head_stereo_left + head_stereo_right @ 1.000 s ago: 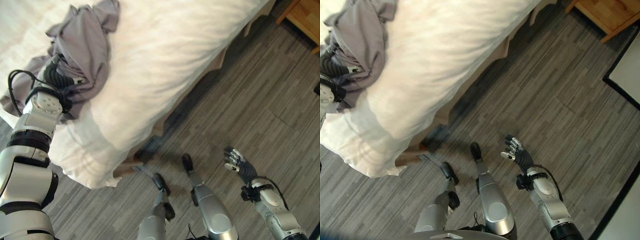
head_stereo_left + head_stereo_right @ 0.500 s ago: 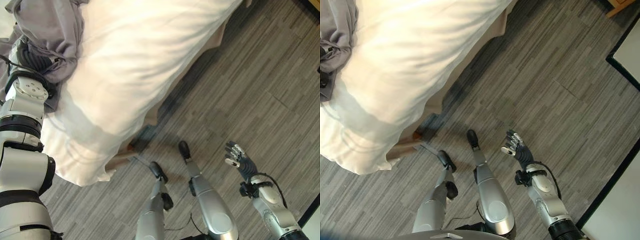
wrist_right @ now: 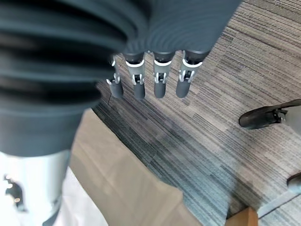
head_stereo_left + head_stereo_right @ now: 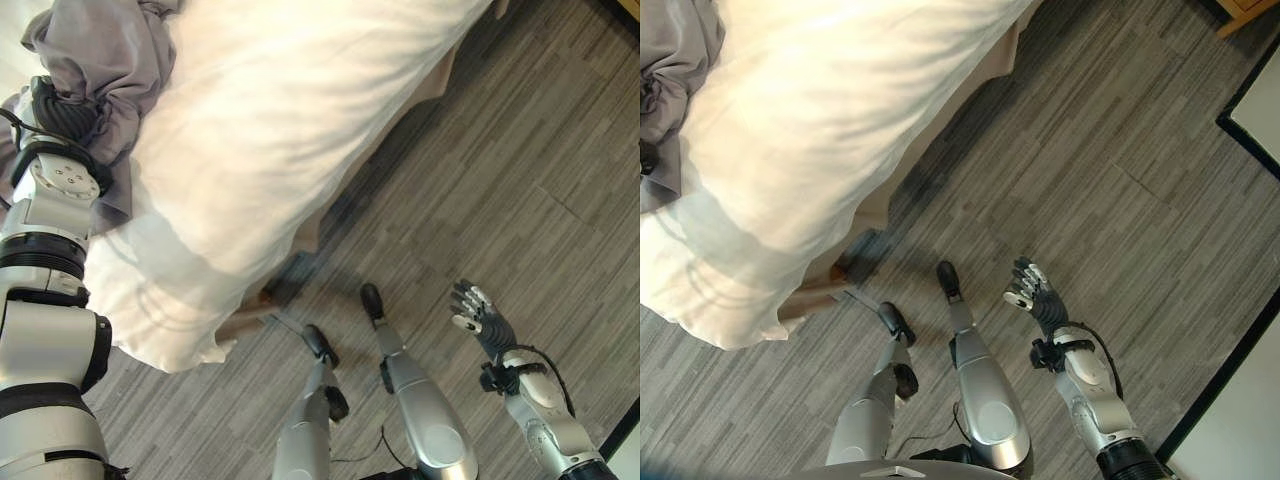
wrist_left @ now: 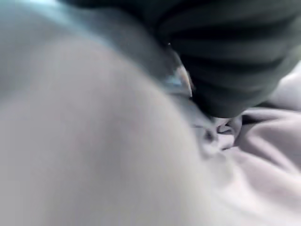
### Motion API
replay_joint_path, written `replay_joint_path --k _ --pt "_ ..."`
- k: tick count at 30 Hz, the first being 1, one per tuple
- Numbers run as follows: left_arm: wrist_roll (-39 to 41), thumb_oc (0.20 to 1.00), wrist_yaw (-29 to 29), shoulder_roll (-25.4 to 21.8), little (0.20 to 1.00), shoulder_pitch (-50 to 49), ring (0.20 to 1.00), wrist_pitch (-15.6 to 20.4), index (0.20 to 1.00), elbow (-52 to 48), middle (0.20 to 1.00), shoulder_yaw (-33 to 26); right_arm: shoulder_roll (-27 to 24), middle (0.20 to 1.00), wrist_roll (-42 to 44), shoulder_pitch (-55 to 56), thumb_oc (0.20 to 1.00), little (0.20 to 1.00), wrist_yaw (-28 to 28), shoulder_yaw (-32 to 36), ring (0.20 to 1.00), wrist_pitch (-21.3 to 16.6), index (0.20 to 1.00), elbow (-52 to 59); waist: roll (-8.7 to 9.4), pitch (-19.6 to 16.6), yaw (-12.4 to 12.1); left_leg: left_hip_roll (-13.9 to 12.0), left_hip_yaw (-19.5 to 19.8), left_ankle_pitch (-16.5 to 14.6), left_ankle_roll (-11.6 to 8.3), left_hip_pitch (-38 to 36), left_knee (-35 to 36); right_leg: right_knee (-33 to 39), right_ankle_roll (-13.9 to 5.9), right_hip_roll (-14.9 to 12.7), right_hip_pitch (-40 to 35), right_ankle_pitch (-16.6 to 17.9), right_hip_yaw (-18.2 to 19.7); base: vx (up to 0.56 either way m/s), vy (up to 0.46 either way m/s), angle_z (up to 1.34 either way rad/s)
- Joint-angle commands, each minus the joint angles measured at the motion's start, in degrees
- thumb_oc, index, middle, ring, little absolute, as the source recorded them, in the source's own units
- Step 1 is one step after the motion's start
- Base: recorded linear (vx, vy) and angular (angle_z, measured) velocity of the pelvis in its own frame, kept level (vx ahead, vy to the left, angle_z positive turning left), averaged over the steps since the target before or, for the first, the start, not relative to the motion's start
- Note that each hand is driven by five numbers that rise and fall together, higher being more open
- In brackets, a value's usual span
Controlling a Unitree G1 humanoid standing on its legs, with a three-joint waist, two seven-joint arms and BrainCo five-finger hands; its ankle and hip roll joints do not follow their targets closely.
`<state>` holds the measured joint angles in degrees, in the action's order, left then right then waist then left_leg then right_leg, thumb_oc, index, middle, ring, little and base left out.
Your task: Pick up bed clothes into laundry basket.
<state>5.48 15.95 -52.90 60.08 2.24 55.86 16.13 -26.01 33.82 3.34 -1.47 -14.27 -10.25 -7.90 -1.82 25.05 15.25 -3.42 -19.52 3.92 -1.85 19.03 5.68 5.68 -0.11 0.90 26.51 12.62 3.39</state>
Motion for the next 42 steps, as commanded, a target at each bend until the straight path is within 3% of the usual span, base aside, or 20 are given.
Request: replay_joint_path --k 1,2,3,5,10,16,22,24,27,29,30,31,34,37,42 --pt "16.50 0.200 -3.53 6.36 0.200 -5.59 0.200 6.36 0.200 -8.61 0.200 0.32 0.32 1.000 -0.93 -0.28 1.000 1.000 0.85 1.27 1.000 -1.72 1.000 1.33 1.12 -0.99 0.73 -4.25 4.93 1.12 -4.26 -2.53 -0.68 -1.18 -8.03 -3.27 -3.27 -5.52 0.35 0.01 -0.001 0.09" --pt "16.49 0.200 -3.52 6.36 0.200 -5.76 0.200 6.32 0.200 -8.72 0.200 0.20 0.26 1.000 -0.93 -0.26 1.000 1.000 0.85 1.23 1.000 -1.73 1.000 1.33 1.09 -1.01 0.79 -4.26 4.94 1.11 -4.26 -2.54 -0.68 -1.17 -8.03 -3.27 -3.30 -5.53 0.34 0.01 0.010 0.15" --pt "21.17 0.200 -3.71 7.96 0.200 -8.24 0.200 9.06 0.200 -16.14 0.200 -0.62 0.25 1.000 -1.82 -0.73 1.000 1.000 0.98 1.55 1.000 -2.16 1.000 1.14 0.91 -1.73 0.60 -4.15 5.19 0.89 -4.22 -3.21 -0.68 -1.17 -7.99 -3.43 -3.99 -5.69 0.11 0.01 0.010 0.18" --pt "26.81 0.200 -4.99 9.51 0.200 -10.74 0.200 11.13 0.200 -22.63 0.200 -1.41 0.37 1.000 -2.61 -1.04 1.000 1.000 1.11 1.85 1.000 -2.27 1.000 0.79 0.63 -2.66 0.37 -4.07 5.46 0.72 -4.16 -4.03 -0.68 -1.17 -7.94 -3.68 -5.00 -5.95 -0.14 0.03 -0.003 0.14" --pt "31.68 0.200 -7.13 13.76 0.200 -16.58 0.200 13.70 0.200 -37.78 0.200 -1.30 0.45 1.000 -4.82 -1.30 1.000 1.000 0.95 2.39 1.000 -1.65 1.000 -0.11 -0.35 -5.62 -0.43 -3.67 6.49 -0.10 -3.86 -7.32 -0.68 -1.23 -7.86 -4.36 -8.93 -7.04 -1.44 0.06 -0.002 0.10" --pt "34.40 0.200 -10.65 18.72 0.200 -25.48 0.200 13.94 0.200 -46.49 0.200 -3.02 0.25 1.000 -6.96 -0.35 1.000 1.000 -1.07 2.71 1.000 -0.59 1.000 -0.33 -0.83 -9.97 -1.11 -3.51 6.81 -1.11 -3.31 -11.90 -0.68 -1.20 -7.40 -4.60 -13.58 -8.38 -2.22 0.09 0.010 0.05" --pt "40.00 0.200 -16.99 24.19 0.200 -41.16 0.200 12.71 0.200 -56.50 0.200 -5.51 0.44 1.000 -9.31 0.98 1.000 1.000 -3.82 3.08 1.000 1.00 1.000 0.30 -1.01 -17.38 -2.44 -3.30 7.58 -2.45 -2.65 -18.08 -0.68 -1.68 -6.84 -4.90 -20.20 -10.44 -3.02 0.10 0.007 0.06" --pt "37.99 0.200 -18.73 24.92 0.200 -48.00 0.200 11.65 0.200 -59.36 0.200 -6.65 0.69 1.000 -10.11 0.50 1.000 1.000 -3.75 3.47 1.000 1.34 1.000 0.85 -0.80 -19.93 -3.20 -3.04 8.05 -2.73 -2.25 -19.93 -0.68 -2.40 -6.60 -4.81 -21.87 -11.18 -3.08 0.02 0.009 0.12" --pt "37.86 0.200 -18.91 25.20 0.200 -50.90 0.200 11.36 0.200 -60.43 0.200 -7.72 0.88 1.000 -10.05 0.69 1.000 1.000 -3.63 4.00 1.000 1.28 1.000 1.46 -0.67 -20.95 -3.43 -3.01 8.30 -2.81 -2.16 -20.56 -0.68 -2.68 -6.57 -4.89 -22.47 -11.49 -3.30 0.02 0.003 0.08" --pt "39.08 0.200 -19.62 27.43 0.200 -56.45 0.200 10.57 0.200 -61.12 0.200 -9.00 1.44 1.000 -9.80 1.26 1.000 1.000 -3.06 5.12 1.000 1.01 1.000 2.61 -0.37 -22.33 -3.98 -2.88 8.64 -3.17 -1.92 -21.87 -0.68 -3.39 -6.47 -5.01 -23.65 -12.10 -3.37 0.04 -0.004 0.10" --pt "36.26 0.200 -19.61 30.41 0.200 -64.25 0.200 9.66 0.200 -59.88 0.200 -10.52 2.71 1.000 -8.70 2.88 1.000 1.000 -2.29 7.40 1.000 0.45 1.000 4.24 -0.07 -23.13 -4.74 -2.64 9.26 -3.43 -1.52 -23.09 -0.68 -4.68 -6.25 -5.27 -25.08 -13.17 -3.96 0.03 -0.010 0.08" --pt "36.26 0.200 -19.62 30.43 0.200 -64.35 0.200 9.66 0.200 -59.92 0.200 -10.50 2.68 1.000 -8.70 2.99 1.000 1.000 -2.29 7.40 1.000 0.47 1.000 4.30 -0.08 -23.14 -4.71 -2.64 9.29 -3.45 -1.52 -23.16 -0.68 -4.68 -6.25 -5.28 -25.16 -13.20 -3.99 0.02 -0.015 0.15" --pt "42.24 0.200 -20.44 35.60 0.200 -70.03 0.200 7.80 0.200 -55.01 0.200 -11.27 3.86 1.000 -8.11 4.25 1.000 1.000 -2.17 8.05 1.000 0.18 1.000 4.80 0.09 -23.23 -5.61 -2.87 9.02 -3.69 -1.23 -23.95 -0.68 -5.32 -6.04 -5.15 -25.48 -13.71 -4.65 -0.02 -0.017 0.20" --pt "43.45 0.200 -21.43 37.49 0.200 -73.38 0.200 7.26 0.200 -54.70 0.200 -11.20 3.90 1.000 -8.41 6.03 1.000 1.000 -2.16 8.89 1.000 0.05 1.000 5.92 0.26 -23.31 -6.14 -3.22 8.43 -3.75 -1.13 -24.62 -0.68 -6.15 -5.81 -4.67 -25.65 -14.32 -4.59 0.02 -0.046 0.00" --pt "41.52 0.200 -22.06 35.76 0.200 -72.58 0.200 7.29 0.200 -55.73 0.200 -8.46 3.70 1.000 -7.87 6.37 1.000 1.000 -0.41 10.21 1.000 -1.27 1.000 6.46 0.78 -22.64 -5.07 -5.01 7.01 -4.43 -1.57 -25.05 -4.19 -7.62 -5.11 -3.24 -25.28 -15.20 -3.53 0.03 -0.097 -0.07"
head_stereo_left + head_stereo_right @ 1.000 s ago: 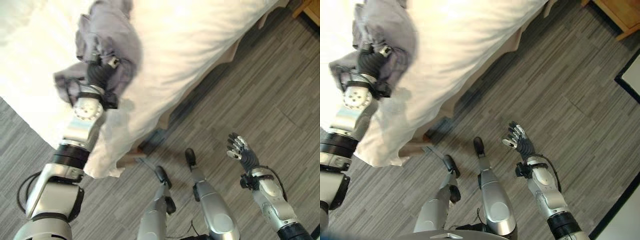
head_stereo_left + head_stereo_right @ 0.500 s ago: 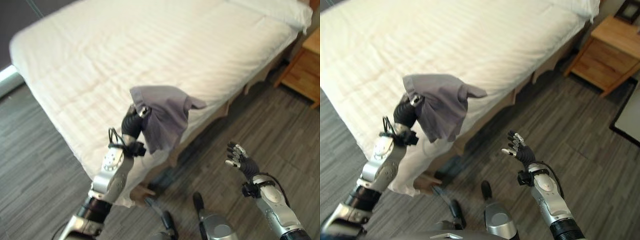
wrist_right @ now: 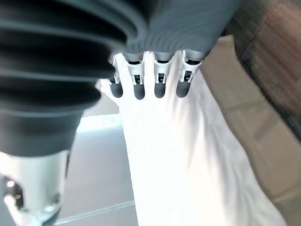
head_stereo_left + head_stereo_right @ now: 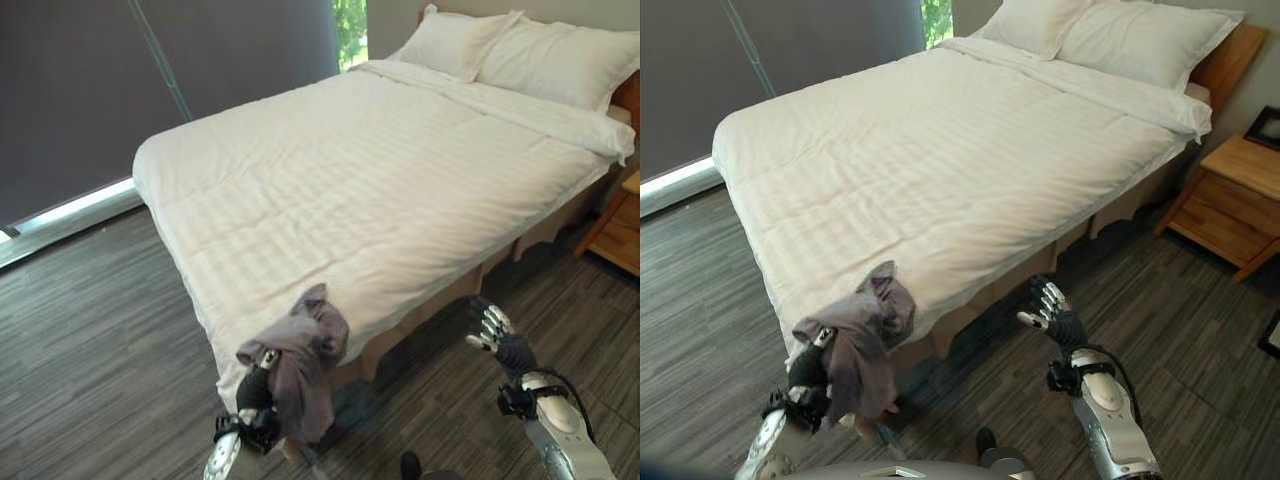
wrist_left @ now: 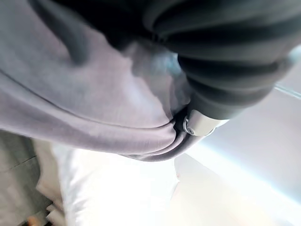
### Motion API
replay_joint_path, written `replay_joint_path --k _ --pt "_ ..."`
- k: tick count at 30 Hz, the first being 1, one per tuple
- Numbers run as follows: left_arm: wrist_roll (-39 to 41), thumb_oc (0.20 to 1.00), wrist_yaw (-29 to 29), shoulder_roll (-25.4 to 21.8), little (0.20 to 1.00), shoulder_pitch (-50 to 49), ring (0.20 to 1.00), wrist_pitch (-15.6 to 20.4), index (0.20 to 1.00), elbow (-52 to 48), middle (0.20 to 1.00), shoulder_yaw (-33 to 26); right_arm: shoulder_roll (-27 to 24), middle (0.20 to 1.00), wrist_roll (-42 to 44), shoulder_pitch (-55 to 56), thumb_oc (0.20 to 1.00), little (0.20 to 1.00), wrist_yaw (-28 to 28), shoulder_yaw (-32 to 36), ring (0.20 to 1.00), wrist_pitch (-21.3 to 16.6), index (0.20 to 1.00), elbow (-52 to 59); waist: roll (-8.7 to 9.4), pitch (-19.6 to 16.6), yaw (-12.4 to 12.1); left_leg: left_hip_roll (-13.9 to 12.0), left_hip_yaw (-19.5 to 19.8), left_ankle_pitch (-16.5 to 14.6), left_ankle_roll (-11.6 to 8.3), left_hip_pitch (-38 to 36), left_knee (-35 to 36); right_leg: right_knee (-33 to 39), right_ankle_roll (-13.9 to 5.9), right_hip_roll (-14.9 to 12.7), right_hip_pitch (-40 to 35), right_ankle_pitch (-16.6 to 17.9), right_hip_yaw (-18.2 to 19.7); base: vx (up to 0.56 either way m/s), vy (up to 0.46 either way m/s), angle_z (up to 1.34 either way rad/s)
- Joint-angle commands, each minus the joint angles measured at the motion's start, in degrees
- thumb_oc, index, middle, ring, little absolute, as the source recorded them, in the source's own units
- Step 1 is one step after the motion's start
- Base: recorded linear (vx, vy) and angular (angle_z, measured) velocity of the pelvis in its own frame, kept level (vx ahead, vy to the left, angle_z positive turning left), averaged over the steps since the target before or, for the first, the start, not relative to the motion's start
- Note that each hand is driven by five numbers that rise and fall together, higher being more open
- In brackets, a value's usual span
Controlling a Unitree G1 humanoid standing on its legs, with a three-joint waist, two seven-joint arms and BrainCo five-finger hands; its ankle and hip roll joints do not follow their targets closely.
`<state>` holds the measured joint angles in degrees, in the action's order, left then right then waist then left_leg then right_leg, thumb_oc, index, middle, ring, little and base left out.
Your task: Pick up bed clothes into laundry basket.
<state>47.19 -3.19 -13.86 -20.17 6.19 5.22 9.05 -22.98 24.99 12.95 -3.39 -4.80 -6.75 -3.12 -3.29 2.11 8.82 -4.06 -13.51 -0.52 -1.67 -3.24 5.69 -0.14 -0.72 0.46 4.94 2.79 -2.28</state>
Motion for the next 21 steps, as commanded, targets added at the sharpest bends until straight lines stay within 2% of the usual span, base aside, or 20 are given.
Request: replay_joint_path --k 1,2,3,4,5,6,7,8,9,10,11,12,15,16,17,18,19,20,21 --pt "-1.56 0.200 -2.35 -4.29 0.200 10.41 0.200 4.03 0.200 -5.09 0.200 -0.85 -0.03 1.000 1.97 -4.23 1.000 1.000 2.07 0.71 1.000 -5.66 1.000 1.75 3.28 2.21 1.77 -6.08 0.48 0.23 -2.48 1.02 -14.60 -2.02 -3.41 -1.92 -3.78 -5.36 3.45 -0.04 -0.161 -0.21" --pt "-1.56 0.200 -2.35 -4.32 0.200 10.50 0.200 4.04 0.200 -5.05 0.200 -0.87 0.00 1.000 1.97 -4.31 1.000 1.000 2.07 0.72 1.000 -5.66 1.000 1.73 3.25 2.02 1.73 -6.16 0.49 0.35 -2.52 1.47 -14.76 -1.96 -3.34 -1.86 -3.42 -5.14 3.49 -0.05 -0.179 -0.58" --pt "-2.20 0.200 -1.94 -4.51 0.200 11.75 0.200 4.54 0.200 -5.36 0.200 -0.81 -0.34 1.000 2.02 -4.52 1.000 1.000 2.33 0.92 1.000 -5.98 1.000 1.58 3.86 2.98 1.85 -7.15 0.42 1.04 -2.69 3.35 -20.37 -2.12 -2.68 -1.35 -3.53 -5.00 4.16 -0.01 -0.044 -0.72" --pt "-3.37 0.200 -0.02 -4.60 0.200 13.78 0.200 5.97 0.200 -5.64 0.200 -0.65 -0.96 1.000 1.91 -5.55 1.000 1.000 3.39 -0.12 1.000 -6.34 1.000 1.20 4.36 4.80 0.67 -6.04 5.81 2.22 -2.26 5.51 -25.89 -2.41 -2.16 -0.09 -3.52 -4.45 7.98 -0.01 -0.042 -0.90" --pt "-3.38 0.200 -0.01 -4.62 0.200 13.86 0.200 5.99 0.200 -5.60 0.200 -0.67 -0.92 1.000 1.90 -5.63 1.000 1.000 3.40 -0.11 1.000 -6.34 1.000 1.18 4.44 4.64 0.61 -5.97 5.74 2.50 -2.27 5.75 -25.75 -2.38 -2.14 -0.15 -3.21 -4.27 8.07 0.01 0.128 -0.90" --pt "-4.79 0.200 0.93 -3.88 0.200 13.95 0.200 6.54 0.200 -5.94 0.200 -1.18 -1.05 1.000 2.03 -6.00 1.000 1.000 3.56 -0.06 1.000 -6.58 1.000 0.48 4.74 5.34 -1.49 0.25 17.60 -0.93 -1.19 7.51 -24.63 -2.73 -3.34 0.38 -2.20 -3.43 13.94 0.04 0.151 -2.04" --pt "-5.44 0.200 1.04 -3.38 0.200 13.59 0.200 6.65 0.200 -5.82 0.200 -1.53 -1.26 1.000 2.31 -6.15 1.000 1.000 3.16 0.00 1.000 -6.37 1.000 0.18 4.96 5.52 -2.22 3.12 22.88 -3.12 -0.64 7.65 -23.25 -3.40 -4.20 1.00 -1.31 -2.78 17.30 0.04 0.153 -2.74" --pt "-5.45 0.200 1.04 -3.39 0.200 13.62 0.200 6.65 0.200 -5.81 0.200 -1.53 -1.24 1.000 2.32 -6.17 1.000 1.000 3.15 0.01 1.000 -6.36 1.000 0.19 5.08 5.37 -2.29 3.22 22.77 -2.79 -0.65 7.78 -22.97 -3.37 -4.24 0.89 -1.06 -2.64 17.42 0.06 0.163 -3.86" --pt "-6.68 0.200 1.13 -3.40 0.200 13.21 0.200 7.27 0.200 -5.48 0.200 -1.95 -1.44 1.000 2.28 -6.32 1.000 1.000 2.91 0.82 1.000 -6.52 1.000 -0.47 5.31 5.82 -3.61 7.07 33.60 -5.16 -0.35 8.09 -20.82 -3.54 -6.00 2.06 -0.03 -2.01 24.15 0.02 0.190 -3.34" --pt "-7.15 0.200 0.81 -3.72 0.200 12.99 0.200 7.56 0.200 -5.28 0.200 -2.06 -1.51 1.000 2.09 -6.53 1.000 1.000 2.84 1.57 1.000 -6.59 1.000 -0.56 5.34 5.82 -4.01 9.89 38.88 -6.25 -0.08 8.56 -19.59 -3.53 -6.64 2.61 0.98 -1.60 27.70 0.01 0.192 -3.57" --pt "-7.15 0.200 0.80 -3.76 0.200 13.06 0.200 7.58 0.200 -5.23 0.200 -2.05 -1.47 1.000 2.08 -6.54 1.000 1.000 2.84 1.61 1.000 -6.57 1.000 -0.53 5.52 5.58 -4.15 10.01 38.74 -5.82 -0.15 8.84 -19.30 -3.47 -6.77 2.44 1.36 -1.41 27.91 -0.17 0.391 -2.82" --pt "-6.48 0.200 -0.30 -4.42 0.200 12.19 0.200 7.78 0.200 -4.85 0.200 -2.50 -0.98 1.000 3.03 -6.85 1.000 1.000 2.93 3.94 1.000 -6.74 1.000 -0.82 4.95 6.54 -3.56 10.48 38.11 -6.56 1.08 7.16 -15.83 -2.99 -9.30 3.51 4.34 1.15 33.60 -0.26 0.418 -2.70" --pt "-7.59 0.200 -0.76 -6.34 0.200 13.39 0.200 7.94 0.200 -3.42 0.200 -2.67 1.18 1.000 3.60 -6.19 1.000 1.000 4.94 7.20 1.000 -8.01 1.000 -0.87 5.85 6.77 -2.89 10.22 34.36 -4.67 2.65 8.33 -11.69 -0.18 -12.22 2.79 9.04 4.82 35.78 -0.27 0.385 -2.10" --pt "-10.42 0.200 0.47 -9.32 0.200 14.15 0.200 8.14 0.200 -2.92 0.200 -4.37 3.61 1.000 3.71 -5.54 1.000 1.000 5.51 7.28 1.000 -7.83 1.000 -0.72 6.21 8.05 -3.10 8.98 29.63 -4.17 3.66 9.13 -10.94 -1.47 -12.51 2.24 12.85 5.22 30.06 -0.29 0.277 -2.34" --pt "-11.08 0.200 0.92 -9.85 0.200 14.19 0.200 8.13 0.200 -2.70 0.200 -5.52 3.63 1.000 3.39 -5.28 1.000 1.000 5.01 6.72 1.000 -7.36 1.000 -0.60 5.34 8.79 -3.78 7.81 27.34 -4.10 3.64 9.27 -11.10 -3.71 -10.54 0.01 13.22 3.34 22.22 -0.32 0.274 -1.66" --pt "-11.32 0.200 1.42 -9.87 0.200 14.04 0.200 7.98 0.200 -2.38 0.200 -6.22 3.38 1.000 2.85 -5.03 1.000 1.000 5.11 6.24 1.000 -6.94 1.000 -0.99 4.49 9.14 -4.36 6.65 25.34 -3.63 3.55 9.11 -10.72 -6.83 -8.96 -1.49 12.48 1.46 16.32 -0.24 0.253 -1.67" --pt "-11.28 0.200 2.26 -9.64 0.200 14.19 0.200 7.94 0.200 -1.89 0.200 -7.25 3.41 1.000 2.46 -4.44 1.000 1.000 5.31 6.28 1.000 -6.46 1.000 -1.03 3.70 9.42 -5.26 5.35 21.98 -2.35 3.41 8.68 -9.45 -10.75 -7.61 -3.92 10.92 -0.72 9.05 -0.30 0.310 -2.28" --pt "-10.65 0.200 2.52 -8.19 0.200 13.88 0.200 7.72 0.200 -1.00 0.200 -8.63 3.80 1.000 1.65 -3.02 1.000 1.000 5.41 7.52 1.000 -6.10 1.000 -1.39 2.82 9.22 -6.00 4.16 17.33 -1.78 3.11 7.30 -7.66 -13.22 -6.47 -7.52 7.17 -2.94 -0.21 -0.30 0.304 -2.31" --pt "-10.83 0.200 3.12 -7.53 0.200 13.54 0.200 7.53 0.200 -1.15 0.200 -9.74 4.50 1.000 1.57 -2.74 1.000 1.000 6.24 8.34 1.000 -6.32 1.000 -1.48 2.33 8.77 -7.03 3.51 13.42 -1.56 2.79 7.05 -7.36 -15.71 -6.33 -10.90 4.73 -3.67 -7.59 -0.19 0.208 -1.96"
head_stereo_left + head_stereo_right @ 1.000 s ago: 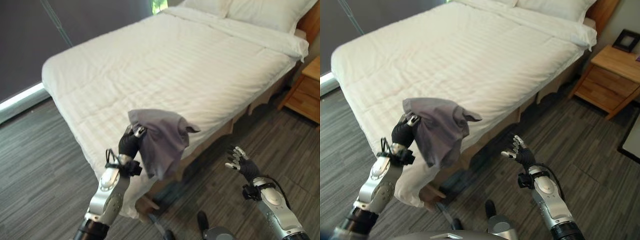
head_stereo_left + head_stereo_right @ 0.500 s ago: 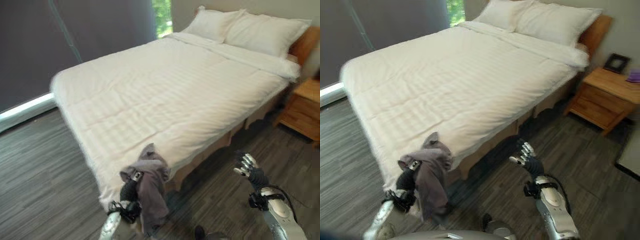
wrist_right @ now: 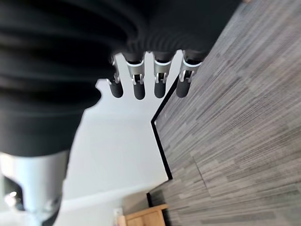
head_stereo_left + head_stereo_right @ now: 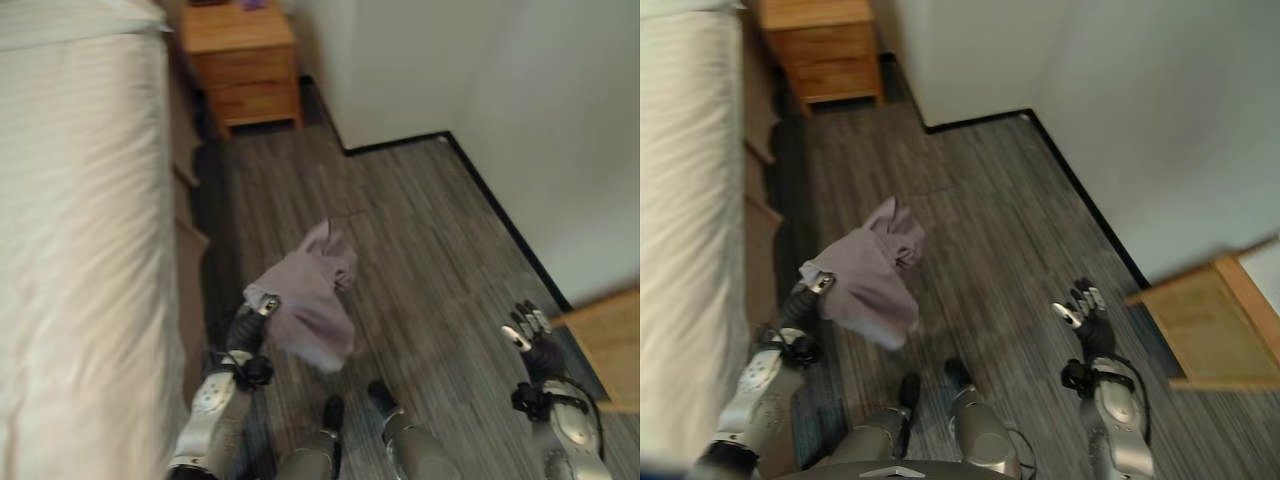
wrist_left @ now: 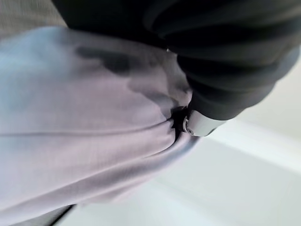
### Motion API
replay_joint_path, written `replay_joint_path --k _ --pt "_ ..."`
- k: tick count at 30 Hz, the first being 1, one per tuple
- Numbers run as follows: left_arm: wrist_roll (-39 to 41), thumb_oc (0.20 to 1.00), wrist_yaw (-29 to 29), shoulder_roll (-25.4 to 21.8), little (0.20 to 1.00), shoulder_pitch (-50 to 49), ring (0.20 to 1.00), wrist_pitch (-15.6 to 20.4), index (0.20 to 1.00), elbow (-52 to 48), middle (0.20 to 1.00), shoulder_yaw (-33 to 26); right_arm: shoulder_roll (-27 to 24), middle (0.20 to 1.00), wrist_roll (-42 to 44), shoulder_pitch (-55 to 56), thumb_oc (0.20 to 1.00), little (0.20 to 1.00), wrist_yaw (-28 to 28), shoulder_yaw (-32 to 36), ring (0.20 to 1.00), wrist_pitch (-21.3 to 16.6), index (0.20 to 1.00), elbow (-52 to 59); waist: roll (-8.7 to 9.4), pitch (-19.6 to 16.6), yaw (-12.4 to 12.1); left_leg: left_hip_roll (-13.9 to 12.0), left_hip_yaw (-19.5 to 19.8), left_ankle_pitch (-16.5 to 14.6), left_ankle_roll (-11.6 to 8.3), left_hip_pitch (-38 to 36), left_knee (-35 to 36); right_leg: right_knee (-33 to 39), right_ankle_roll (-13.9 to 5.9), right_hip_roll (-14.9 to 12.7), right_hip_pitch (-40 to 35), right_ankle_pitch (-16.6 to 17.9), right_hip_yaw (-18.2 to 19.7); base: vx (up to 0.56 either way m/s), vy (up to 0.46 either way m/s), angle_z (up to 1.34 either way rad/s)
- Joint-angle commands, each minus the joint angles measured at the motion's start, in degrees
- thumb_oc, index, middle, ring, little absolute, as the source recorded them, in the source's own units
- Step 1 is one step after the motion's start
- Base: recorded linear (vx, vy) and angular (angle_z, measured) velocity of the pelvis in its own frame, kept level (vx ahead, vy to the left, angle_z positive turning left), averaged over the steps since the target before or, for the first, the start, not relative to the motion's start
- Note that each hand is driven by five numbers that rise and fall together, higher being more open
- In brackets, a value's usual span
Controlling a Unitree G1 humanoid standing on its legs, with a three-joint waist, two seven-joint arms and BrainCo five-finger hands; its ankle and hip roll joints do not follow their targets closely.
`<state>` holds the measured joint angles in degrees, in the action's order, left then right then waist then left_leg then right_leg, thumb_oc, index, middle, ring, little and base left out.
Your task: Pick up bed clothes into laundry basket.
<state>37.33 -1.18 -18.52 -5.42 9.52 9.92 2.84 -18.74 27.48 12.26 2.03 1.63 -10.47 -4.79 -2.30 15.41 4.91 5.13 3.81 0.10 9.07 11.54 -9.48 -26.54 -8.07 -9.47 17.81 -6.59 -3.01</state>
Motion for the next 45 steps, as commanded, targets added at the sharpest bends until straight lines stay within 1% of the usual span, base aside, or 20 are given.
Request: replay_joint_path --k 1,4,6,9,13,14,18,19,21,22,30,34,36,38,39,40,41,42,44,45 --pt "-0.97 0.200 1.10 -2.88 0.200 -1.20 0.200 4.20 0.200 -5.85 0.200 -3.53 0.27 1.000 -0.92 -2.04 1.000 1.000 0.82 1.91 1.000 -2.60 1.000 0.19 1.33 -4.53 -3.11 -5.67 -3.88 -2.17 -7.95 -7.74 7.83 10.70 1.02 -0.97 -8.16 5.73 -6.86 -0.13 0.174 -1.62" --pt "-1.78 0.200 1.13 -1.44 0.200 -1.79 0.200 3.26 0.200 -6.33 0.200 -4.25 1.68 1.000 -1.13 -4.96 1.000 1.000 0.89 -0.32 1.000 -2.35 1.000 0.47 1.52 -7.82 -6.59 -5.52 -19.37 -1.75 -6.97 -8.54 9.80 5.26 -1.36 -9.91 -16.89 8.69 -23.17 -0.19 0.220 -1.73" --pt "-2.13 0.200 1.21 -1.74 0.200 -1.50 0.200 2.92 0.200 -6.65 0.200 -3.58 1.39 1.000 -2.04 -6.03 1.000 1.000 1.14 -1.48 1.000 -2.06 1.000 0.83 2.52 -8.84 -7.15 -5.22 -24.49 -2.54 -6.43 -8.93 10.56 4.36 -3.80 -11.04 -19.24 9.77 -25.95 -0.14 0.051 -2.38" --pt "-1.65 0.200 1.56 -2.00 0.200 -1.07 0.200 2.35 0.200 -7.28 0.200 -2.76 0.31 1.000 -2.16 -8.30 1.000 1.000 1.28 -4.71 1.000 -1.46 1.000 1.14 5.06 -10.34 -9.29 -7.16 -35.36 -1.38 -6.07 -6.54 10.29 11.06 -4.39 -9.38 -23.22 9.27 -30.83 -0.28 -0.135 -1.78" --pt "-0.87 0.200 1.35 -1.58 0.200 -0.60 0.200 2.58 0.200 -7.04 0.200 -2.33 -1.14 1.000 -3.18 -6.72 1.000 1.000 0.78 -5.20 1.000 -0.71 1.000 2.88 5.72 -10.02 -9.44 -11.09 -38.50 0.97 -8.63 -4.34 7.61 22.47 -1.14 -3.21 -23.60 3.15 -25.97 -0.16 -0.287 -1.70" --pt "-0.83 0.200 1.35 -1.38 0.200 -0.28 0.200 2.66 0.200 -6.50 0.200 -1.89 -1.43 1.000 -3.66 -5.73 1.000 1.000 0.65 -4.61 1.000 -0.34 1.000 3.44 5.82 -9.70 -8.70 -12.52 -37.73 1.91 -9.62 -3.31 6.16 24.53 0.21 -0.86 -23.83 1.19 -22.94 -0.05 -0.251 -0.35" --pt "0.32 0.200 1.33 0.12 0.200 0.78 0.200 2.40 0.200 -5.77 0.200 -0.39 -1.70 1.000 -0.09 -2.55 1.000 1.000 -0.47 -3.61 1.000 0.13 1.000 3.18 6.00 -7.45 -6.56 -16.56 -34.74 1.84 -12.25 -1.81 -1.48 26.87 2.33 1.82 -25.12 0.01 -20.18 -0.08 -0.247 -0.16" --pt "-0.65 0.200 1.27 0.40 0.200 0.64 0.200 2.82 0.200 -6.27 0.200 -0.43 -3.03 1.000 -1.65 -4.56 1.000 1.000 -0.54 -5.01 1.000 0.21 1.000 1.04 5.21 -6.24 -9.78 -12.31 -17.34 3.24 -12.77 0.32 -5.42 26.37 2.99 2.50 -23.61 1.06 -15.62 -0.09 -0.100 -0.69" --pt "-0.17 0.200 1.07 0.75 0.200 0.31 0.200 2.88 0.200 -6.62 0.200 -0.81 -2.28 1.000 2.39 -4.68 1.000 1.000 -1.27 -4.99 1.000 0.58 1.000 0.22 5.29 -5.96 -10.61 -9.45 -7.91 1.40 -13.48 -0.19 -5.14 26.22 2.73 2.17 -22.83 2.09 -13.32 -0.03 -0.064 -1.66" --pt "0.03 0.200 0.66 0.66 0.200 -0.01 0.200 2.76 0.200 -7.06 0.200 -1.15 -2.39 1.000 2.44 -4.08 1.000 1.000 -1.93 -4.68 1.000 0.85 1.000 0.44 5.40 -6.29 -10.23 -9.45 -6.62 1.32 -13.50 -0.56 -4.67 26.20 2.73 1.94 -22.48 2.42 -13.05 0.04 -0.033 -1.54" --pt "-0.60 0.200 0.25 -1.08 0.200 -0.03 0.200 2.87 0.200 -8.07 0.200 -0.65 -1.36 1.000 1.56 -1.18 1.000 1.000 -2.36 -3.09 1.000 1.55 1.000 0.74 3.47 -9.09 -7.11 -7.59 -3.74 1.31 -11.48 -8.42 9.92 26.30 1.95 2.91 -21.78 2.44 -10.59 0.08 0.090 -0.13" --pt "-0.63 0.200 -0.55 -1.87 0.200 -4.01 0.200 2.19 0.200 -7.29 0.200 -2.47 -0.52 1.000 -0.05 -3.64 1.000 1.000 -3.55 -4.54 1.000 1.68 1.000 3.09 4.06 -9.64 -8.97 -6.35 -5.57 0.05 -9.69 -10.45 11.44 26.24 0.16 1.63 -21.99 3.32 -8.65 0.21 0.197 -0.24" --pt "-1.36 0.200 -0.32 -2.58 0.200 -3.70 0.200 2.12 0.200 -7.37 0.200 -2.96 -0.60 1.000 -1.27 -3.85 1.000 1.000 -3.57 -4.09 1.000 1.49 1.000 4.15 3.75 -8.90 -9.20 -5.90 -5.96 -0.83 -8.26 -10.89 11.05 17.56 -1.14 -0.54 -18.47 4.14 -7.75 0.12 0.260 -0.39" --pt "-1.83 0.200 0.26 -3.08 0.200 -2.95 0.200 2.13 0.200 -7.30 0.200 -2.62 -0.56 1.000 -1.45 -3.96 1.000 1.000 -3.52 -4.35 1.000 1.28 1.000 5.69 3.07 -6.55 -7.98 -4.53 -6.64 -1.99 -5.82 -13.17 11.32 1.47 -3.08 -4.05 -10.96 14.34 -6.30 0.06 0.334 -0.20" --pt "-2.15 0.200 0.69 -3.38 0.200 -2.57 0.200 2.03 0.200 -7.37 0.200 -2.47 -0.38 1.000 -0.98 -4.05 1.000 1.000 -3.14 -4.73 1.000 1.04 1.000 5.98 0.80 -4.71 -7.18 -5.74 -7.12 -2.27 -4.98 -14.41 11.44 -7.07 -3.01 -4.77 -6.13 16.56 -6.74 0.12 0.295 0.06" --pt "-2.59 0.200 0.86 -3.56 0.200 -2.39 0.200 1.98 0.200 -7.24 0.200 -2.56 -0.33 1.000 -0.94 -4.12 1.000 1.000 -3.04 -4.82 1.000 1.11 1.000 6.10 0.50 -4.39 -6.94 -5.88 -7.68 -2.85 -4.98 -15.24 11.56 -7.61 -2.87 -6.65 -4.06 15.87 -8.93 0.35 0.156 0.04" --pt "-2.58 0.200 0.69 -3.68 0.200 -2.09 0.200 2.30 0.200 -7.35 0.200 -2.77 -0.45 1.000 -1.22 -3.91 1.000 1.000 -3.24 -4.78 1.000 1.60 1.000 6.29 0.79 -4.36 -5.72 -6.15 -8.33 -4.22 -6.19 -17.77 12.36 0.46 -2.45 -6.62 -1.86 13.28 -11.66 0.32 -0.002 -0.16" --pt "-2.57 0.200 0.68 -3.68 0.200 -2.07 0.200 2.31 0.200 -7.34 0.200 -2.79 -0.44 1.000 -1.23 -3.92 1.000 1.000 -3.24 -4.78 1.000 1.62 1.000 6.30 0.66 -4.39 -5.64 -6.34 -8.25 -4.08 -6.26 -17.69 12.39 0.96 -2.33 -6.42 -2.07 13.58 -11.92 0.36 -0.090 -0.48" --pt "-2.25 0.200 0.60 -3.46 0.200 -1.79 0.200 2.56 0.200 -7.18 0.200 -2.71 -0.70 1.000 -0.94 -3.49 1.000 1.000 -3.15 -3.91 1.000 1.61 1.000 6.44 1.23 -4.33 -4.29 -6.74 -7.00 -5.12 -7.72 -19.66 12.67 12.90 -2.00 -2.92 -1.82 13.09 -12.49 0.41 -0.192 -0.28" --pt "-3.20 0.200 0.33 -3.69 0.200 -1.18 0.200 2.60 0.200 -6.40 0.200 -2.43 -0.87 1.000 -1.23 -2.73 1.000 1.000 -2.73 -3.09 1.000 1.22 1.000 7.09 1.83 -4.85 -2.99 -7.80 -5.86 -6.30 -9.48 -21.93 12.72 24.55 -2.55 0.06 -1.38 13.92 -12.89 0.57 -0.281 0.05"
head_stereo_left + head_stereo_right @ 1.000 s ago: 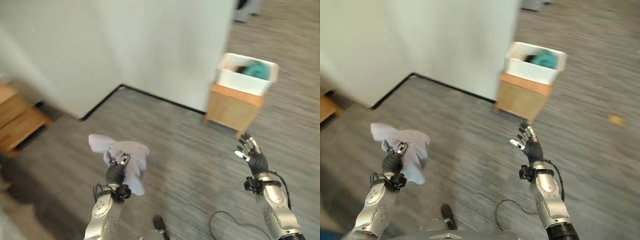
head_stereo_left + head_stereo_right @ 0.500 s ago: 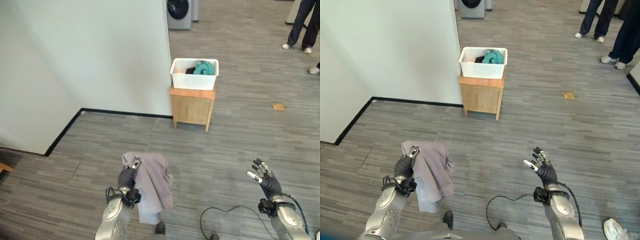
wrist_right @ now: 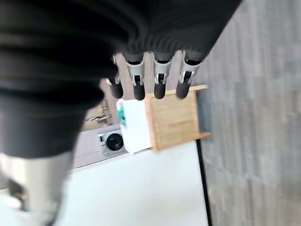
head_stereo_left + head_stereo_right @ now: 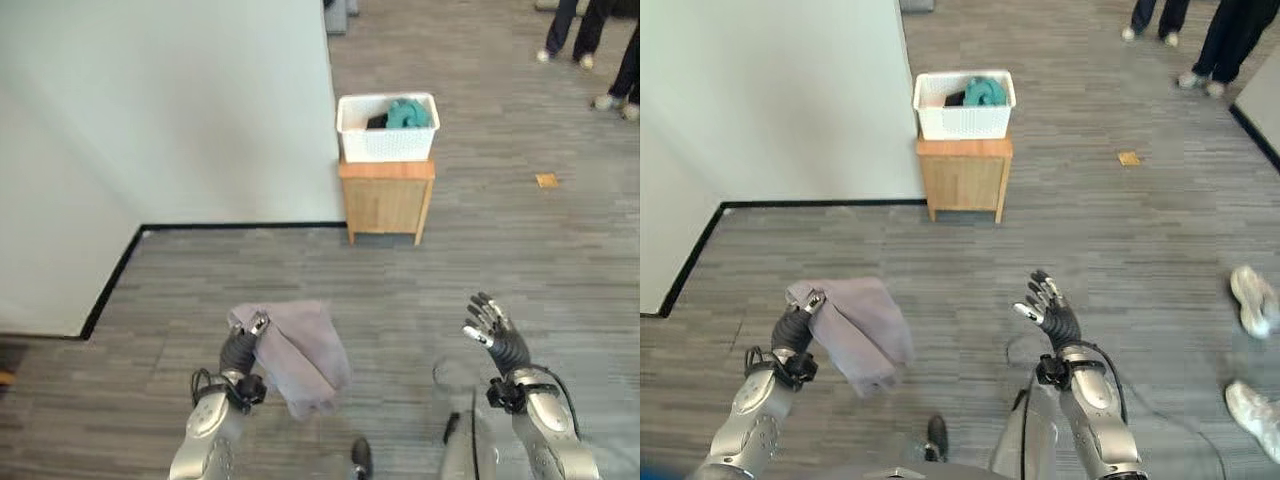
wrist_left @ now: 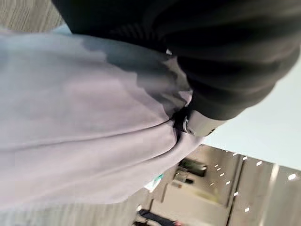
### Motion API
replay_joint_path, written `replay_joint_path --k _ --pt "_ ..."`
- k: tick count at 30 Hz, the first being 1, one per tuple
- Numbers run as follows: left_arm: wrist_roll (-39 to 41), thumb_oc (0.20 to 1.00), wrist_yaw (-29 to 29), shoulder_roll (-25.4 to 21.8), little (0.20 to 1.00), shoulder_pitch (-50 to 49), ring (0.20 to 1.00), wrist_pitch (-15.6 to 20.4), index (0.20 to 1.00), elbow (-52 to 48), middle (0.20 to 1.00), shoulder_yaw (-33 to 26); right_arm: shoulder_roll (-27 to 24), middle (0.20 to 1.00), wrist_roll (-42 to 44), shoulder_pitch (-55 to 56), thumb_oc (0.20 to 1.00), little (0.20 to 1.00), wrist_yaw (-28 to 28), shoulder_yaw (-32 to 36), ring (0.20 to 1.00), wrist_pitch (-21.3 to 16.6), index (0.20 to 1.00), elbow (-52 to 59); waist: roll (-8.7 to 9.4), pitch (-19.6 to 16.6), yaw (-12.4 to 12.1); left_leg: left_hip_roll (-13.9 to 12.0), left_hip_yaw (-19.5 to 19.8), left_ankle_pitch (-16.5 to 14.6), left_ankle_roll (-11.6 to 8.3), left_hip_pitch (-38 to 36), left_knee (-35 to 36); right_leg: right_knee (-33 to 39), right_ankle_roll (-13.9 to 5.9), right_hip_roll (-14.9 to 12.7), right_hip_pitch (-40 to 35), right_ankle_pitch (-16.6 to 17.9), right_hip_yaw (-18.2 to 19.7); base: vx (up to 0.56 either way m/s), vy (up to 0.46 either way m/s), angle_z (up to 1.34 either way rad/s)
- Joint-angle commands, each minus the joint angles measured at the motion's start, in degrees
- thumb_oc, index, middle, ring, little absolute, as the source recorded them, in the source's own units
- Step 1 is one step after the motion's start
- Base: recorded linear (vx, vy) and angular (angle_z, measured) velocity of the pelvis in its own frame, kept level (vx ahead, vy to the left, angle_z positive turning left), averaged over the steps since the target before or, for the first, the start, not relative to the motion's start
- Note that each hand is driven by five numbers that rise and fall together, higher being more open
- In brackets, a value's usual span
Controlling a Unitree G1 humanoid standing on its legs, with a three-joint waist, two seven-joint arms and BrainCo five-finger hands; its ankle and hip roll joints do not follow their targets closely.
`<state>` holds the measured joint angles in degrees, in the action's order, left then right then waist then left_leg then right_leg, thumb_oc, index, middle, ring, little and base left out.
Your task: Pick up bed clothes into laundry basket.
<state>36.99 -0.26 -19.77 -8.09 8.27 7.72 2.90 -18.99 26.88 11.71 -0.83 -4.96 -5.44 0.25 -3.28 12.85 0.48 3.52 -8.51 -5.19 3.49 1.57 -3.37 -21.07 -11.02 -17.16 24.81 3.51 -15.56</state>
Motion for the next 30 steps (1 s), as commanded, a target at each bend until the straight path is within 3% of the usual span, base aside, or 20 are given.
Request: replay_joint_path --k 1,3,4,5,6,7,9,10,12,14,16,17,18,19,21,22,27,29,30 --pt "-3.65 0.200 -0.16 -2.54 0.200 2.00 0.200 3.91 0.200 -3.87 0.200 -2.41 -0.50 1.000 -0.53 -1.97 1.000 1.000 0.40 3.81 1.000 -4.13 1.000 2.39 3.25 -2.42 2.07 -6.75 6.32 -1.74 -4.42 -12.90 6.52 21.05 0.00 7.73 -7.21 4.84 -0.57 0.44 -0.217 0.15" --pt "-3.85 0.200 -0.11 -2.60 0.200 2.27 0.200 3.98 0.200 -3.71 0.200 -2.32 -0.59 1.000 -0.61 -1.68 1.000 1.000 0.48 3.92 1.000 -4.15 1.000 2.54 3.33 -2.76 2.16 -7.21 6.44 -2.16 -4.88 -13.42 6.01 21.17 -0.08 7.87 -7.91 5.28 -1.62 0.32 -0.161 0.78" --pt "-3.76 0.200 -0.40 -1.72 0.200 2.65 0.200 4.06 0.200 -3.39 0.200 -1.79 -0.64 1.000 -0.34 -1.82 1.000 1.000 0.56 3.37 1.000 -4.40 1.000 1.47 3.41 -3.99 1.97 -8.03 6.95 -1.44 -5.89 -13.31 2.27 20.20 1.22 8.17 -10.39 4.79 -2.30 0.65 -0.334 1.05" --pt "-3.32 0.200 -0.39 -0.61 0.200 2.40 0.200 4.18 0.200 -3.53 0.200 -1.62 -1.35 1.000 -0.01 -1.63 1.000 1.000 0.48 3.43 1.000 -4.69 1.000 0.68 2.64 -4.85 2.57 -9.91 7.64 2.32 -7.67 -12.36 -4.67 18.41 3.38 10.05 -12.55 3.06 -1.92 0.65 -0.348 0.68" --pt "-2.55 0.200 -0.56 -0.33 0.200 2.48 0.200 4.15 0.200 -3.58 0.200 -1.67 -1.89 1.000 0.92 -1.85 1.000 1.000 0.33 3.54 1.000 -4.64 1.000 0.25 2.09 -4.77 2.31 -10.84 7.57 4.95 -8.21 -11.11 -9.51 17.85 4.59 10.94 -13.97 1.39 -2.22 0.67 -0.444 0.55" --pt "-1.73 0.200 -0.57 0.19 0.200 2.34 0.200 3.85 0.200 -3.95 0.200 -1.69 -2.49 1.000 3.44 -2.74 1.000 1.000 0.19 3.07 1.000 -4.83 1.000 -0.63 2.97 -4.44 2.24 -10.83 8.80 11.52 -8.54 -5.95 -25.48 18.46 7.75 12.16 -17.61 -1.18 -2.07 0.52 -0.448 0.42" --pt "-1.57 0.200 -0.36 -0.13 0.200 2.29 0.200 3.65 0.200 -4.64 0.200 -2.15 -3.58 1.000 3.19 -3.04 1.000 1.000 1.12 3.73 1.000 -5.10 1.000 -0.50 4.14 -2.69 0.98 -11.59 7.92 14.22 -8.49 -0.41 -38.71 18.87 10.49 13.56 -21.59 -3.84 -0.88 0.45 -0.426 0.30" --pt "-1.76 0.200 -0.08 -0.09 0.200 2.00 0.200 3.49 0.200 -4.68 0.200 -2.10 -3.98 1.000 3.46 -2.96 1.000 1.000 1.74 4.16 1.000 -5.10 1.000 -0.47 4.51 -1.95 0.04 -10.33 8.38 13.08 -8.16 2.20 -40.61 19.12 10.80 13.81 -22.95 -5.08 -0.42 0.35 -0.259 -0.33" --pt "-1.72 0.200 0.74 -0.04 0.200 3.00 0.200 3.35 0.200 -4.68 0.200 -1.80 -4.29 1.000 3.07 -3.18 1.000 1.000 2.70 4.59 1.000 -4.87 1.000 -0.64 4.50 -1.32 -1.36 -8.78 8.42 10.67 -7.33 7.65 -38.71 20.12 10.60 14.00 -25.70 -5.94 0.88 0.34 -0.154 -0.64" --pt "-1.08 0.200 0.43 -0.01 0.200 3.22 0.200 3.36 0.200 -4.86 0.200 -1.56 -3.64 1.000 4.78 -3.64 1.000 1.000 3.16 5.16 1.000 -5.07 1.000 -1.21 4.52 -1.46 -2.99 -9.68 6.09 9.36 -7.10 12.61 -29.79 21.86 9.60 13.94 -28.39 -6.51 0.92 0.39 -0.088 -0.43" --pt "-1.19 0.200 0.03 -0.06 0.200 2.99 0.200 3.56 0.200 -4.70 0.200 -1.21 -3.67 1.000 3.81 -3.40 1.000 1.000 3.00 5.27 1.000 -5.17 1.000 -1.87 4.41 -2.17 -4.39 -8.29 4.96 8.86 -6.62 13.27 -18.97 22.97 8.81 14.53 -29.76 -6.87 1.29 0.33 -0.015 -0.22" --pt "-1.19 0.200 0.03 -0.07 0.200 3.00 0.200 3.57 0.200 -4.70 0.200 -1.19 -3.66 1.000 3.80 -3.39 1.000 1.000 3.00 5.29 1.000 -5.17 1.000 -1.87 4.65 -2.23 -4.46 -8.05 4.75 9.41 -6.53 13.00 -18.19 23.02 8.76 14.27 -29.65 -6.73 1.36 0.40 0.024 -0.22" --pt "-1.96 0.200 -0.44 -0.18 0.200 2.73 0.200 3.89 0.200 -4.68 0.200 -1.01 -4.00 1.000 1.56 -3.10 1.000 1.000 2.68 5.01 1.000 -5.04 1.000 -2.70 3.95 -2.93 -5.89 -4.50 7.24 10.25 -6.19 12.70 -7.24 23.97 8.22 15.92 -31.74 -7.69 2.80 0.37 0.014 -0.30" --pt "-2.22 0.200 -0.54 -0.25 0.200 2.69 0.200 3.90 0.200 -4.75 0.200 -0.85 -4.09 1.000 0.65 -3.21 1.000 1.000 2.34 4.66 1.000 -5.05 1.000 -2.64 3.56 -3.40 -6.51 -3.26 9.37 11.65 -6.12 12.64 -4.38 24.15 8.20 16.72 -32.14 -7.83 3.61 0.37 0.012 -0.21" --pt "-2.23 0.200 -0.84 -0.23 0.200 2.37 0.200 3.89 0.200 -5.23 0.200 -0.85 -4.23 1.000 -0.14 -3.13 1.000 1.000 1.56 4.38 1.000 -4.53 1.000 -2.08 3.62 -3.94 -6.72 -1.54 10.86 11.99 -6.10 11.56 -4.34 23.96 8.28 17.05 -32.90 -8.39 4.53 0.28 -0.020 -0.63" --pt "-1.68 0.200 -1.23 -0.28 0.200 2.11 0.200 3.85 0.200 -5.80 0.200 -1.03 -4.03 1.000 -0.25 -3.27 1.000 1.000 0.97 3.93 1.000 -4.19 1.000 -1.91 3.83 -4.28 -6.71 -0.71 11.58 10.46 -5.43 10.45 -4.61 23.57 8.36 16.85 -33.11 -8.84 5.23 0.34 -0.003 -0.91" --pt "-1.50 0.200 -1.32 0.00 0.200 1.72 0.200 3.81 0.200 -6.91 0.200 -1.19 -2.45 1.000 0.05 -4.04 1.000 1.000 0.29 3.43 1.000 -4.34 1.000 -2.00 4.22 -6.33 -7.24 -0.67 12.20 9.77 -3.98 5.74 0.49 21.46 7.59 16.02 -33.95 -10.00 5.80 0.23 0.049 -0.23" --pt "-1.80 0.200 -0.35 -0.17 0.200 1.58 0.200 3.55 0.200 -7.45 0.200 -1.91 -1.88 1.000 -0.05 -4.96 1.000 1.000 0.41 2.76 1.000 -4.53 1.000 -2.16 3.79 -6.65 -7.89 -1.10 11.12 9.24 -2.93 3.82 1.48 13.16 6.46 14.25 -31.85 -10.78 5.31 0.14 0.111 -0.04" --pt "-2.08 0.200 -0.03 -0.41 0.200 1.84 0.200 3.48 0.200 -7.48 0.200 -1.92 -1.54 1.000 -0.63 -5.81 1.000 1.000 0.25 1.84 1.000 -4.20 1.000 -2.01 3.08 -5.93 -7.83 -1.30 10.80 8.80 -1.63 1.64 2.39 2.29 4.07 11.99 -27.19 -7.60 4.82 0.11 0.121 -0.26"
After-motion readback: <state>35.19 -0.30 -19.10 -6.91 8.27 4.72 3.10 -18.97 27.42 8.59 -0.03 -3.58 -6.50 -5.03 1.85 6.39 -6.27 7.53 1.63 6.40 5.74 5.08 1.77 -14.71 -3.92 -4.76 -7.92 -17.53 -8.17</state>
